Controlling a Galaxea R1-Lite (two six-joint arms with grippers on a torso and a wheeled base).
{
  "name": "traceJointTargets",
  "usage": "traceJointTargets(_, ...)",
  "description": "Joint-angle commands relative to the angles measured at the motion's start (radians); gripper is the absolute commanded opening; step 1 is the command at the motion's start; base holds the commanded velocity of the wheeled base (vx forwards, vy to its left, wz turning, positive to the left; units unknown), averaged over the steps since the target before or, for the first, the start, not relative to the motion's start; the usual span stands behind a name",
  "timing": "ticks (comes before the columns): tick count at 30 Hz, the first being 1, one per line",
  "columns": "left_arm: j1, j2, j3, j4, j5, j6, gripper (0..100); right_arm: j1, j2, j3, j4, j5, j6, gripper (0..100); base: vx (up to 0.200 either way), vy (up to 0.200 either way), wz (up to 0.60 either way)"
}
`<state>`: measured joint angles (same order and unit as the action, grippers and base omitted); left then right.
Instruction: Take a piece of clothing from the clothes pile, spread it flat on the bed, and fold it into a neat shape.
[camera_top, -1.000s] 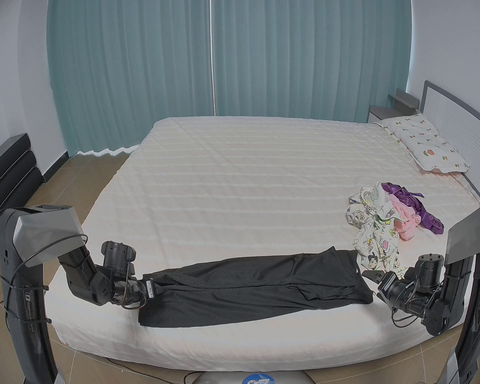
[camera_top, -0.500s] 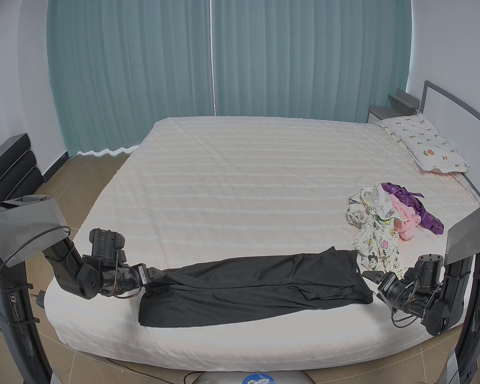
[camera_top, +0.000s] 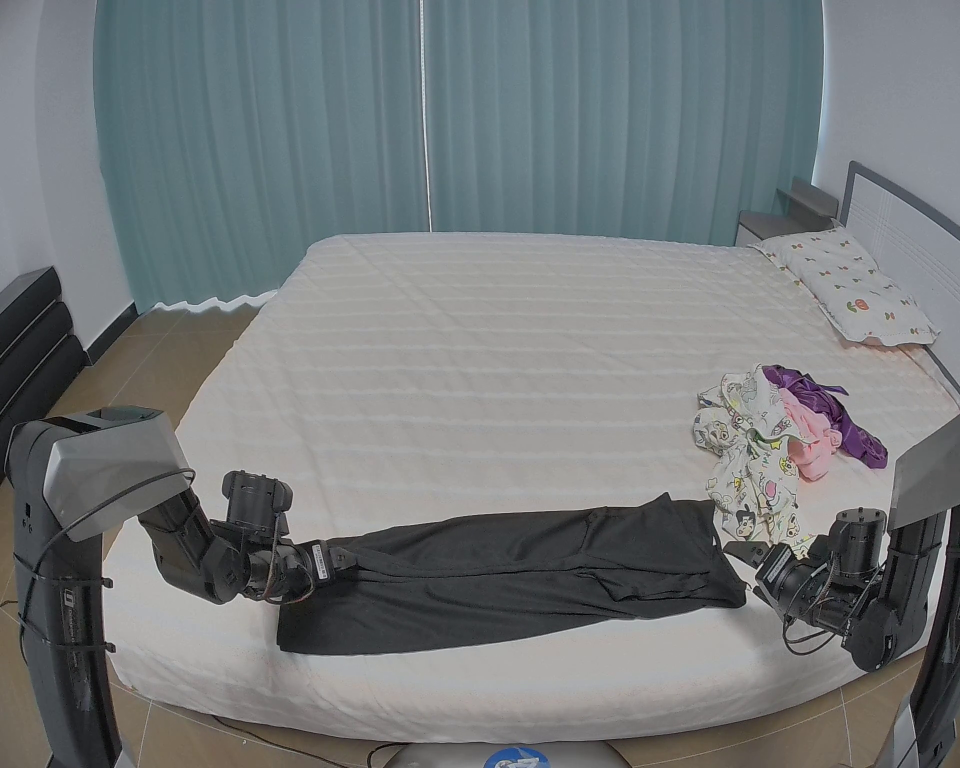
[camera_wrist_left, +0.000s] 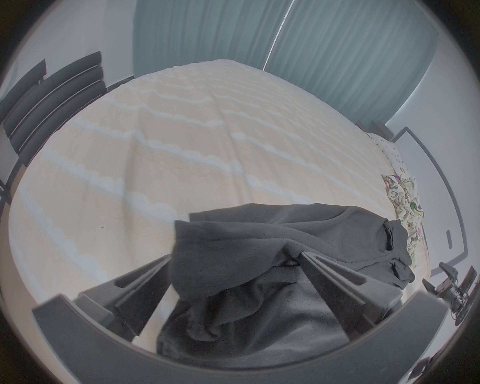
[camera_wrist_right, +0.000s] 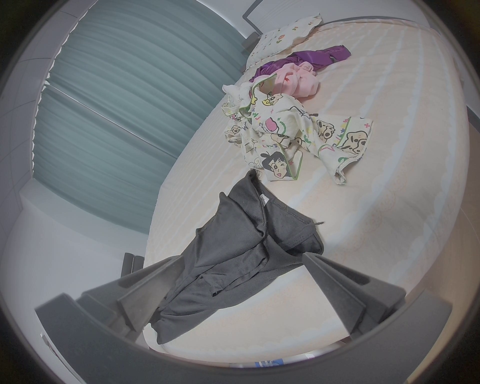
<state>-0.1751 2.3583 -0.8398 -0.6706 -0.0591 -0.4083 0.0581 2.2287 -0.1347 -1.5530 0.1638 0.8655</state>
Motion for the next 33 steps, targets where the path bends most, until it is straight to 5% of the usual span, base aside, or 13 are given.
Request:
traceJointTargets(1, -0.017, 0.030, -0.018, 0.003, 0.001, 0.000, 0, 0.000, 0.002, 0.000, -0.018, 0.000, 0.000, 100, 0.000, 0.000, 0.00)
traceJointTargets(26, 0.002, 0.019, 0.011, 0.000, 0.051, 0.025, 0, 0.000, -0.008, 0.001, -0.018, 0.000, 0.000, 100, 0.000, 0.000, 0.00)
traceJointTargets(33, 0.002, 0.022, 0.010, 0.000, 0.058, 0.022, 0, 0.000, -0.009, 0.001, -0.018, 0.000, 0.000, 100, -0.143, 0.000, 0.00)
